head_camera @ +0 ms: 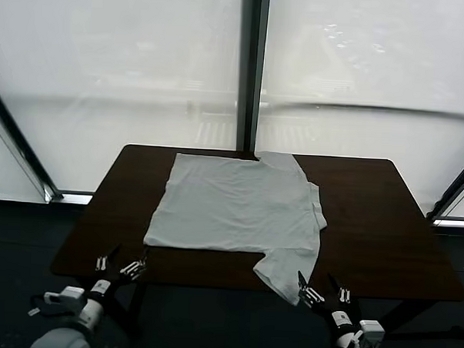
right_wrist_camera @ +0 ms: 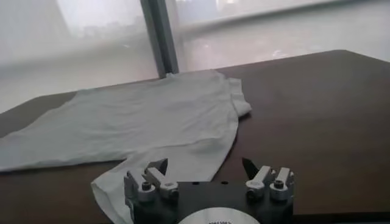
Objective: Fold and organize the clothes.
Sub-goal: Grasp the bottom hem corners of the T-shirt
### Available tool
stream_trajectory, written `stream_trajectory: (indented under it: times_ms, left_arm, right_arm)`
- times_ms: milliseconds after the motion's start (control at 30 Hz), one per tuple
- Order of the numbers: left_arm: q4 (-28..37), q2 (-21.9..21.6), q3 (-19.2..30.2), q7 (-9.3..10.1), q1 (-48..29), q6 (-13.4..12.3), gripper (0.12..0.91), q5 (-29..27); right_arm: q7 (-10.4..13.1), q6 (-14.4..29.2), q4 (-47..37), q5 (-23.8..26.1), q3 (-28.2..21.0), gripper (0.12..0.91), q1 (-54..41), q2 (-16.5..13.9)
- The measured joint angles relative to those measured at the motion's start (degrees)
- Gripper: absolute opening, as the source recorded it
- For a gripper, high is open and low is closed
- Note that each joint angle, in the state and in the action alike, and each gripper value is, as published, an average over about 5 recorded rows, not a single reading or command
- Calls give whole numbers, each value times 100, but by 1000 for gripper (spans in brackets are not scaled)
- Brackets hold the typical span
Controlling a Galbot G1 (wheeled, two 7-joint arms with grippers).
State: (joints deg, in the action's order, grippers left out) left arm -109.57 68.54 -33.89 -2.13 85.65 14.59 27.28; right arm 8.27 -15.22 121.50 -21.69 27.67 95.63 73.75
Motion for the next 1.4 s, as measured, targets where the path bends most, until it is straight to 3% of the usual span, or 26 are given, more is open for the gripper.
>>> stream_trajectory:
  times_ms: [467,667,767,867,933,1100,1200,1400]
  left_arm:
    - [296,17,90,47,-336,51,906,25]
    - [371,20,98,66,-406,62,839,19]
    - [392,19,97,68,-409,75,762,3]
    - [403,19,95,69,-405,86,621,-14]
    - [406,22,95,68,-402,91,510,-19]
    - [376,40,95,45,-353,100,329,-24]
    - [327,62,96,25,-298,111,219,-26]
    - [223,129,74,5,-206,127,152,-31]
  right_arm:
    - [15,-100,-67,34,-83,884,-37,64]
    - [30,-186,-81,37,-100,634,-30,87]
    - [37,-235,-107,44,-96,562,-30,91]
    - [40,-271,-124,48,-86,506,-30,91]
    - [42,-280,-131,48,-80,421,-24,89]
    - [65,-278,-150,48,-73,182,-16,71]
    - [91,-258,-147,46,-74,138,-7,59]
    - [116,-97,-91,41,-40,140,60,0]
